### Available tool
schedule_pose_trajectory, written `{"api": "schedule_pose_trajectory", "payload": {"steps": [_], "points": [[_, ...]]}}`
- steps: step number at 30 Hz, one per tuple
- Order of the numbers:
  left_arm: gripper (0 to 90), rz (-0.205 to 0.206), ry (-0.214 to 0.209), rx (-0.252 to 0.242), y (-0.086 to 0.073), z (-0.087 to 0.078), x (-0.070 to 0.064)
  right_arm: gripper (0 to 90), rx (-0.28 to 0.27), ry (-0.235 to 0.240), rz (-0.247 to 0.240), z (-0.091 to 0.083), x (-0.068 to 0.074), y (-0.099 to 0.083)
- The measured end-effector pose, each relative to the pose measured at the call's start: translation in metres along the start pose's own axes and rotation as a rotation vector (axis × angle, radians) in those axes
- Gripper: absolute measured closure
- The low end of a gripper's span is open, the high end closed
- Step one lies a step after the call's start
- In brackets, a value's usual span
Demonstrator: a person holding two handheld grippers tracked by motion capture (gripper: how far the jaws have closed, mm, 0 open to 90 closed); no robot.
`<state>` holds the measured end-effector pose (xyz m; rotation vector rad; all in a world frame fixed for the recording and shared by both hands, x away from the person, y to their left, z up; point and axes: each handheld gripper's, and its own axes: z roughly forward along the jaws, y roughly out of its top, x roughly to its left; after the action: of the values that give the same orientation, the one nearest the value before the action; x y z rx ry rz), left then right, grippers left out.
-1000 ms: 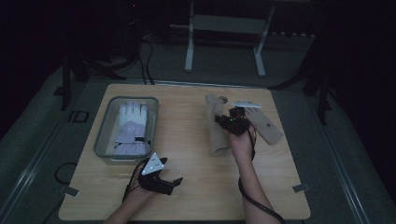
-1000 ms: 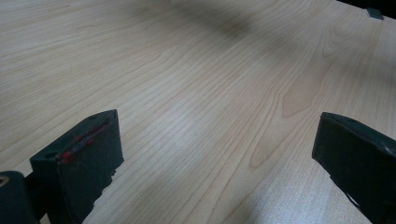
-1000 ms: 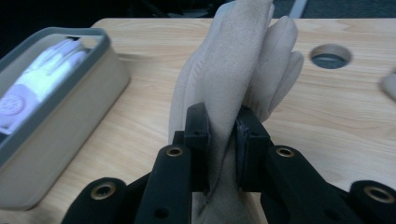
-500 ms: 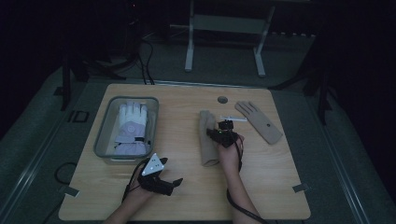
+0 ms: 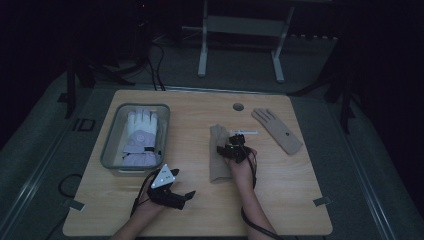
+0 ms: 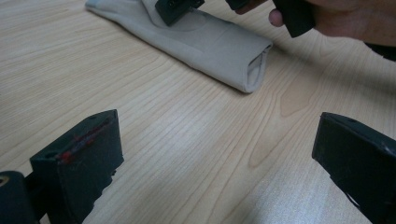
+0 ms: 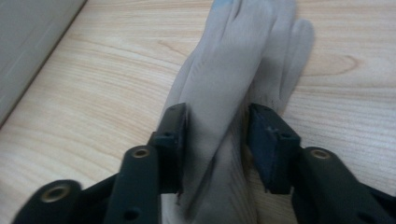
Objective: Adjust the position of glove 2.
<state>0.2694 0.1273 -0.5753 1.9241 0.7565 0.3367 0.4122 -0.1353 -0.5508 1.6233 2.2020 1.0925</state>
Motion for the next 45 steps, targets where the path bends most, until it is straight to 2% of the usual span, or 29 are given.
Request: {"api": "schedule_pose_trajectory", "payload": {"steps": [6,10,14,20,23,25,32,38,45], "points": [[1.9,-0.008,-0.005,0.0,0.0,0.0,0.001,49.5,-0.001,0.029,-0.086,-0.014,-0.002,0.009],[1.9,-0.008,-0.006,-0.003,0.0,0.0,0.001,48.0,0.0,0.04,-0.123,-0.024,-0.008,0.015],[1.9,-0.002,-0.005,-0.001,0.0,0.0,0.0,45.8,-0.016,0.045,-0.14,-0.036,-0.017,0.018],[1.9,-0.002,-0.01,-0.002,0.0,-0.001,0.001,45.8,-0.046,0.061,-0.192,-0.055,-0.036,0.022],[1.9,-0.004,-0.01,-0.002,0.0,-0.001,0.001,45.8,-0.06,0.052,-0.223,-0.065,-0.046,0.024],[1.9,-0.004,-0.01,-0.001,0.0,-0.001,0.001,46.3,-0.06,0.032,-0.225,-0.07,-0.054,0.025],[1.9,-0.005,-0.011,-0.001,0.0,-0.001,0.002,46.3,-0.087,0.01,-0.204,-0.088,-0.084,0.025],[1.9,-0.012,-0.011,-0.001,0.0,0.0,0.002,46.4,-0.106,-0.042,-0.191,-0.102,-0.114,0.025],[1.9,-0.014,-0.011,-0.001,0.0,0.0,0.002,48.6,-0.106,-0.12,-0.179,-0.109,-0.148,0.028]]}}
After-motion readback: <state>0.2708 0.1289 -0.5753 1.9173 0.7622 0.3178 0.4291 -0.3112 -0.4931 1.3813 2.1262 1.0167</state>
